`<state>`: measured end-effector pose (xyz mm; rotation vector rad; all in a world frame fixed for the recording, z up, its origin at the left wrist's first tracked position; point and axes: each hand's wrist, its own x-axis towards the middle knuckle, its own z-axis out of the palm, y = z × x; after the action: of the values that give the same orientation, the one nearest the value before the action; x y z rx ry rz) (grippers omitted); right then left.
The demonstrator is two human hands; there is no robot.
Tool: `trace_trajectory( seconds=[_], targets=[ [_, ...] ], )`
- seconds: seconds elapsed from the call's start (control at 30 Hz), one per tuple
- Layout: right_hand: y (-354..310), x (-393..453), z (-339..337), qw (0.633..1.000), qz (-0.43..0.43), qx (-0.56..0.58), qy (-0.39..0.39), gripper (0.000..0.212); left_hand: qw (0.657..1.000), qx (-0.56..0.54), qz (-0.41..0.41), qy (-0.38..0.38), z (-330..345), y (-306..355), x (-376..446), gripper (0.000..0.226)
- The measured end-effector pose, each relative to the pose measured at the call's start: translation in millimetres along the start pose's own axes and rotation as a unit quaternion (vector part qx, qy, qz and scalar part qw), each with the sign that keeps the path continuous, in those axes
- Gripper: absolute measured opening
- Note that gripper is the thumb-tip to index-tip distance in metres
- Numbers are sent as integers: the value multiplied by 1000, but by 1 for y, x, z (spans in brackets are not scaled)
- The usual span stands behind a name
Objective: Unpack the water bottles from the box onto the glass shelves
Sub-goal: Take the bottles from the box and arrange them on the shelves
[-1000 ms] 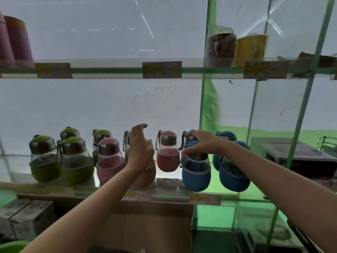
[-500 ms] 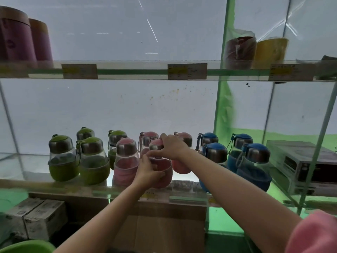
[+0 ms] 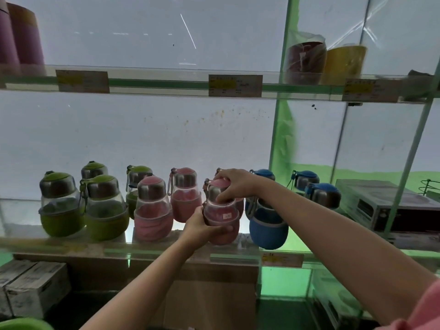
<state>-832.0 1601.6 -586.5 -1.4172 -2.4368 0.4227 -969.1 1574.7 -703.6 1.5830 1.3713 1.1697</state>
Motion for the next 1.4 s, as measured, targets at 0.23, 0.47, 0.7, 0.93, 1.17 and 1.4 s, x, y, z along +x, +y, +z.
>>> trace_trajectory(
  seconds=[0.23, 0.47, 0.7, 0.93, 1.17, 1.4],
  targets=[
    [-5, 17, -19, 997, 51, 33, 50, 41, 1000, 17, 9, -3, -3, -5, 2, 70],
    [11, 45, -20, 989, 99, -105, 46, 54, 998, 54, 13, -30, -7, 0, 5, 66],
    [18, 54, -10, 991, 102, -60, 56, 46, 997, 68, 23, -34, -8, -3, 6, 69],
    [21, 59, -6, 995, 60, -35, 65, 46, 998, 61, 17, -25, -6, -8, 9, 75],
    [26, 64, -5, 998, 49, -23, 31, 49, 997, 68, 13, -29, -7, -8, 10, 75],
    [28, 49, -27, 997, 41, -63, -1, 61, 997, 61, 12, -40, -8, -3, 7, 66]
  ],
)
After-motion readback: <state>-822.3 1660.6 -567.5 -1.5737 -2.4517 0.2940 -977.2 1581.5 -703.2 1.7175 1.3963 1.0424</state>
